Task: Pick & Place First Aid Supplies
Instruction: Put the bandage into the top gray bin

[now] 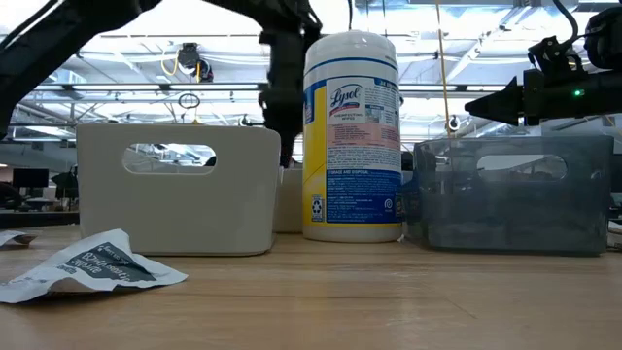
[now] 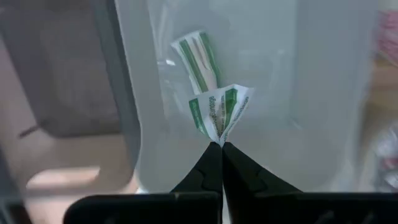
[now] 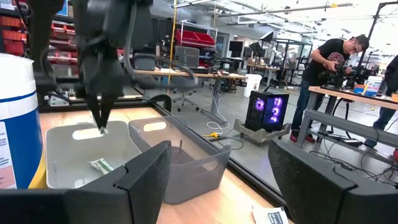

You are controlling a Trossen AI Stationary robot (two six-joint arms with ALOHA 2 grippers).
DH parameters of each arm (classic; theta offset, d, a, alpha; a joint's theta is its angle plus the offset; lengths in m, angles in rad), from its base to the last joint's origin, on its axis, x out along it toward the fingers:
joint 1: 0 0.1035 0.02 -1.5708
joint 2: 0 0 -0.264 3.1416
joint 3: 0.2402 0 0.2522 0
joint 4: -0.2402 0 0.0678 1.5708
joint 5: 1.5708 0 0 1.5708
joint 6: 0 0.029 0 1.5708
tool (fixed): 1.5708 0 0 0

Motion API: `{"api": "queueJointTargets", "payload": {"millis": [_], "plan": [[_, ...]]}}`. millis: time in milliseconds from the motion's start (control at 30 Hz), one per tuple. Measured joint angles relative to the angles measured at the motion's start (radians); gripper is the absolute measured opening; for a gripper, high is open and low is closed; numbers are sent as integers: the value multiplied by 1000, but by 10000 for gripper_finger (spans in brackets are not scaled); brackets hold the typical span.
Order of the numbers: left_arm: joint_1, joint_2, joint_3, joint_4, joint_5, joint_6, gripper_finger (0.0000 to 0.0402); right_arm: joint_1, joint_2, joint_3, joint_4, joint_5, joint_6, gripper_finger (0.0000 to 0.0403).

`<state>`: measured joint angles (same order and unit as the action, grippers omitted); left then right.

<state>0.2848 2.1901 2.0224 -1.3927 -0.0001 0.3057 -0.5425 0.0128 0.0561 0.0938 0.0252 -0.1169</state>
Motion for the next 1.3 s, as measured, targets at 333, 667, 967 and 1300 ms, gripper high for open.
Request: {"api": "queueJointTargets", "payload": {"millis": [333,667,967,1300], "plan": [[0,47,-37,68,1,-35,24,0,0,0,0,0,0,263],[-3,46,-37,69,3,-45,180,0,0,0,0,0,0,263],[49,-18,-37,29,3,-38,263,0,0,0,0,0,0,263],[143,-113,-37,-19,43,14,259,0,0,0,0,0,0,263]]}}
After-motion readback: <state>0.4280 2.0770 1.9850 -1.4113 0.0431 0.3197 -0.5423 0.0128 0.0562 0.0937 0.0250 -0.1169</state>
